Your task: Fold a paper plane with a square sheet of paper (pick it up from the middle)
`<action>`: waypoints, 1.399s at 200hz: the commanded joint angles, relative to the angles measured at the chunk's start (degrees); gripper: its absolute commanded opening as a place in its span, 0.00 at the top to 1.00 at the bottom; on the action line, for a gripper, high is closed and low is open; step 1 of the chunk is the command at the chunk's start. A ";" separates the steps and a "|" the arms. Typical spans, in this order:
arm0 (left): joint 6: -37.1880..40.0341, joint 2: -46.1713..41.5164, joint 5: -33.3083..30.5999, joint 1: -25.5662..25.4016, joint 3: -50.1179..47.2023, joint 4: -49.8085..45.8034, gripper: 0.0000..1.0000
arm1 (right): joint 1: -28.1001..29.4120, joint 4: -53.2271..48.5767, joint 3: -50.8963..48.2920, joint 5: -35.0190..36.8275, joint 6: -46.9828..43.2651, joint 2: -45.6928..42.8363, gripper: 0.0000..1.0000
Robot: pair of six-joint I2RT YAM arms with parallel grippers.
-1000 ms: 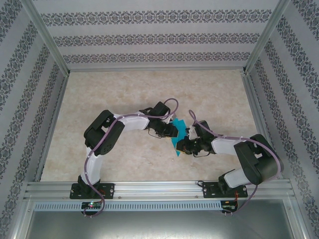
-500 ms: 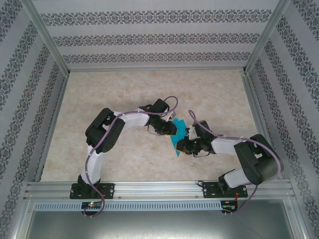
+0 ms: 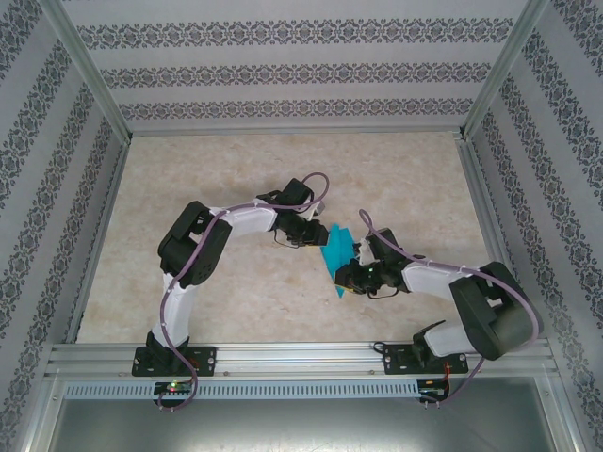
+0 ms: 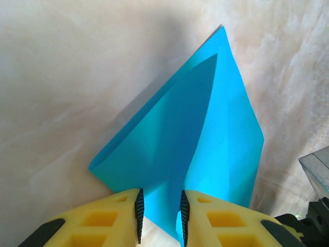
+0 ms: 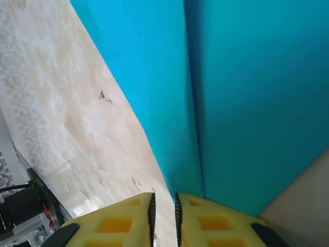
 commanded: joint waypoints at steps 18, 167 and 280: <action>0.14 -5.56 -0.15 0.05 -0.40 -1.59 0.70 | -1.75 -7.36 3.78 0.33 -0.34 -6.22 0.73; 0.05 -8.29 -1.03 -2.04 -4.47 -1.09 0.67 | -9.09 -6.49 16.55 -4.05 -11.32 11.68 0.58; 0.23 -14.30 -3.60 -1.91 -9.16 -1.72 0.54 | -5.91 -6.14 19.96 -6.97 -13.43 18.42 0.61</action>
